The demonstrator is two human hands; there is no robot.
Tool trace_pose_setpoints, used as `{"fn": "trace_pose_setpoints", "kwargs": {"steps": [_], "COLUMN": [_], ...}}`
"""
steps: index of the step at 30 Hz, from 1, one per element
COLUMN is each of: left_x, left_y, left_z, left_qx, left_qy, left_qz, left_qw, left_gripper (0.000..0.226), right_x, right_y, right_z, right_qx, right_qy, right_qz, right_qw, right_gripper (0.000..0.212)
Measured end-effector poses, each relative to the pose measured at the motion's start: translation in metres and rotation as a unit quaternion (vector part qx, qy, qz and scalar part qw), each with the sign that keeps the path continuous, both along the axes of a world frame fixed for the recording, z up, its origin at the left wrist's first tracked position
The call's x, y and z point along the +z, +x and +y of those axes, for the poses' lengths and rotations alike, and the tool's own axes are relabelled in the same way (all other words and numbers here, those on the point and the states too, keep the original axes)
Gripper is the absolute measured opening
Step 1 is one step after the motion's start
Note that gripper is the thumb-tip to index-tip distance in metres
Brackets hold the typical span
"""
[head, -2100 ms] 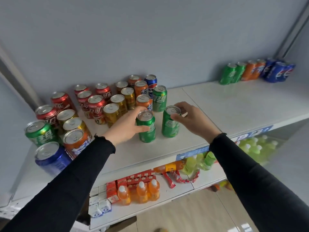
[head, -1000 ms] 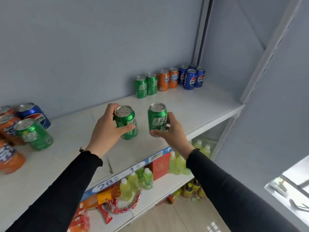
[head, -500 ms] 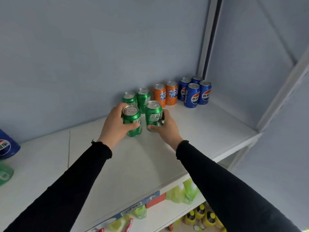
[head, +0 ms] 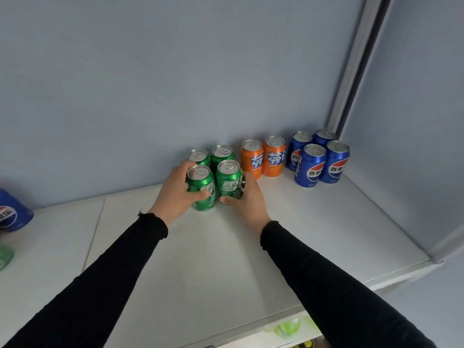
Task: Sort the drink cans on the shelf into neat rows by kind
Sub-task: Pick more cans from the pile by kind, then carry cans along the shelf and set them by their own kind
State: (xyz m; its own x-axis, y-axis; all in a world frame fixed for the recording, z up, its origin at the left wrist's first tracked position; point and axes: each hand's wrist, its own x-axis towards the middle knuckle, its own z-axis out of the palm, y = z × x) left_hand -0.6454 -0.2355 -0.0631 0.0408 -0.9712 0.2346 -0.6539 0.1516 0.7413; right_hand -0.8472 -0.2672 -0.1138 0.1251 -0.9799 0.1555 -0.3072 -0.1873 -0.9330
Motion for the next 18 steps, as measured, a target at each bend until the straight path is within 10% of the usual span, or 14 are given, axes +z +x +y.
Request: {"fn": "trace_pose_setpoints", "kwargs": {"steps": [9, 18], "left_x": [0.006, -0.002], "left_y": [-0.014, 0.021], "left_z": [0.021, 0.128], "left_qx": [0.040, 0.147], "left_qy": [0.041, 0.036], "left_qz": [0.043, -0.081], "left_qw": [0.997, 0.985], "left_gripper": [0.079, 0.066], "right_x": [0.000, 0.020], "right_y": [-0.007, 0.005], "right_z": [0.006, 0.076], "right_qx": [0.027, 0.079], "right_qy": [-0.035, -0.235], "right_qz": [0.034, 0.167], "right_qw": [0.998, 0.954], "right_gripper": [0.094, 0.048]}}
